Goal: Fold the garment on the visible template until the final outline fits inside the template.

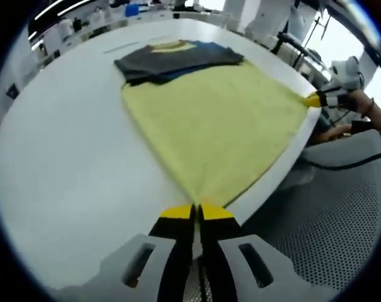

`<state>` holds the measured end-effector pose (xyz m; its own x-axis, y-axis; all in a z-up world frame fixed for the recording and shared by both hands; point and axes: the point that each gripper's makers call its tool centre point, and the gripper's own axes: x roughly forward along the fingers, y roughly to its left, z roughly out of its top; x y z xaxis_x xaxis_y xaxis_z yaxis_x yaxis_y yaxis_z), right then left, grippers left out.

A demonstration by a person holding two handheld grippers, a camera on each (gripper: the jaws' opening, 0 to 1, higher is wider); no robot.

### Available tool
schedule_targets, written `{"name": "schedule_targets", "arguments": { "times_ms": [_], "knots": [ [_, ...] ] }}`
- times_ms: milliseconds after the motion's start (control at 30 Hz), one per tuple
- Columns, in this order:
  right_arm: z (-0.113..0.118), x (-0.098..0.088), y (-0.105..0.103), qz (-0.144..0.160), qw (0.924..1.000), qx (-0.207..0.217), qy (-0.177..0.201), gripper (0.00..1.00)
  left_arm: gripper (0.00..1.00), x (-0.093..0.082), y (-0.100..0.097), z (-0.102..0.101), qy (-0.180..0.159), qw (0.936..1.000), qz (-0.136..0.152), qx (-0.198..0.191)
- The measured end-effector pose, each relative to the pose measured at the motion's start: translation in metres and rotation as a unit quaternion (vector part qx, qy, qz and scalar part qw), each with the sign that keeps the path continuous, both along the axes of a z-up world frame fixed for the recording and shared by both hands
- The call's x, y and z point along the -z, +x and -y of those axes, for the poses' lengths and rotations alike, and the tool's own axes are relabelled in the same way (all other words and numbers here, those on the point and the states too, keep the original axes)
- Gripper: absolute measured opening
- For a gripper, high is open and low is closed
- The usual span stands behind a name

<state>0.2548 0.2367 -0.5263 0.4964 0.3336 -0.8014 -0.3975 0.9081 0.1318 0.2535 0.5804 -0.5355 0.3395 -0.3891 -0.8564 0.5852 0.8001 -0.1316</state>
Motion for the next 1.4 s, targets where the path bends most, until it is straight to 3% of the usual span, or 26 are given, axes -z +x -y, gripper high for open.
{"name": "schedule_targets", "arguments": {
  "times_ms": [500, 767, 1033, 1400],
  "knots": [
    [-0.005, 0.004, -0.013, -0.02, 0.9998, -0.006, -0.002, 0.0, 0.0, 0.001, -0.021, -0.004, -0.006, 0.9996, -0.029, -0.005],
    [-0.007, 0.001, -0.014, -0.019, 0.9998, -0.002, -0.002, 0.0, 0.0, -0.006, -0.018, -0.006, -0.021, 0.9991, -0.031, -0.02],
    [-0.008, -0.011, -0.009, -0.015, 0.9999, -0.001, -0.001, 0.0, 0.0, -0.014, -0.017, -0.007, -0.047, 0.9974, -0.038, -0.04],
    [-0.009, -0.045, 0.013, 0.022, 0.9997, -0.005, 0.001, 0.0, 0.0, -0.047, 0.006, -0.008, -0.068, 0.9962, -0.013, -0.053]
  ]
}}
